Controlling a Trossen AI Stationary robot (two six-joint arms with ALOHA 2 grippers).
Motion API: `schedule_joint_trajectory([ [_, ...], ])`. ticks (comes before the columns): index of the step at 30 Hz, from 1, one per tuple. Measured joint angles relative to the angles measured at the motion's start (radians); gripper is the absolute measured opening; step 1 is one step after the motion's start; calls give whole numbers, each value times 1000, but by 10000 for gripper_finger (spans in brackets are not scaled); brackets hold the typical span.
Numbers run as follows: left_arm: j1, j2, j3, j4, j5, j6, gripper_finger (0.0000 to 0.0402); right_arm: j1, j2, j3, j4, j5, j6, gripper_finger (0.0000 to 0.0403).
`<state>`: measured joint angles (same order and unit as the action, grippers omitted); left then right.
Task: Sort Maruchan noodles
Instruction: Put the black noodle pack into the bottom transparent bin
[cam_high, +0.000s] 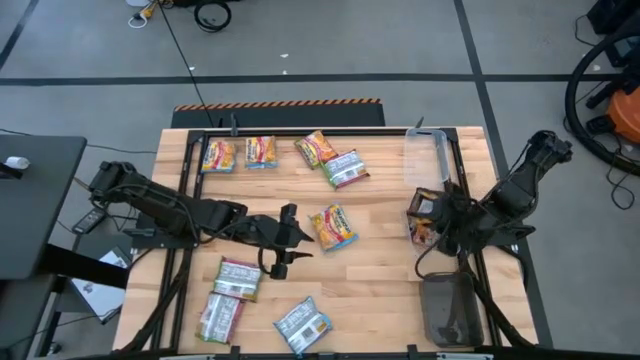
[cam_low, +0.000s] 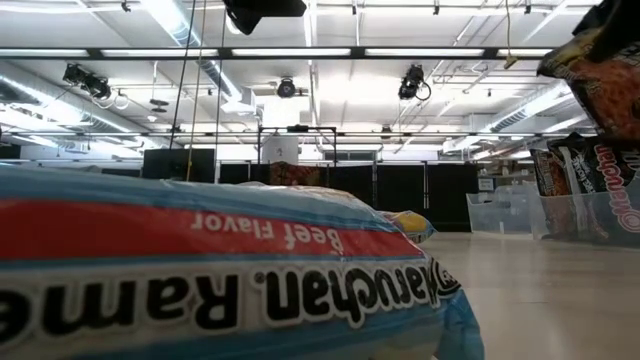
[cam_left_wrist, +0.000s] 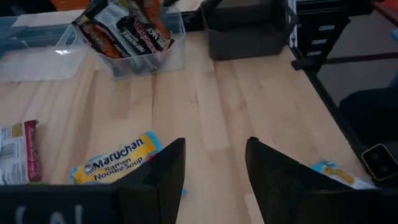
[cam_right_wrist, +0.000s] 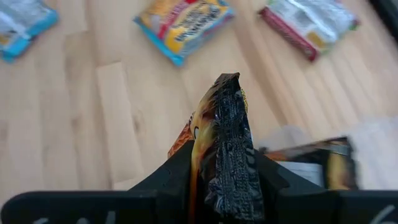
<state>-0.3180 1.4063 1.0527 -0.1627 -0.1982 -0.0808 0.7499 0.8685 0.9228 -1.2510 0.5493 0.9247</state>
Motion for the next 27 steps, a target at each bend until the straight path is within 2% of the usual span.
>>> schedule_joint_trajectory([
  [7,-1,0,0,3,1,-5,172,55,-7,-158,136,52,82,105],
  [12,0,0,0,-1,1,-41,172,97,-29,-233,148,79,197,113],
  [16,-6,0,0,-16,1,-45,172,100,-29,-265,142,49,218,130],
  [21,-12,0,0,-16,1,-43,172,79,-25,-230,103,-7,163,161],
  [27,-12,0,0,-44,1,-67,172,35,-25,-77,6,-119,35,179],
])
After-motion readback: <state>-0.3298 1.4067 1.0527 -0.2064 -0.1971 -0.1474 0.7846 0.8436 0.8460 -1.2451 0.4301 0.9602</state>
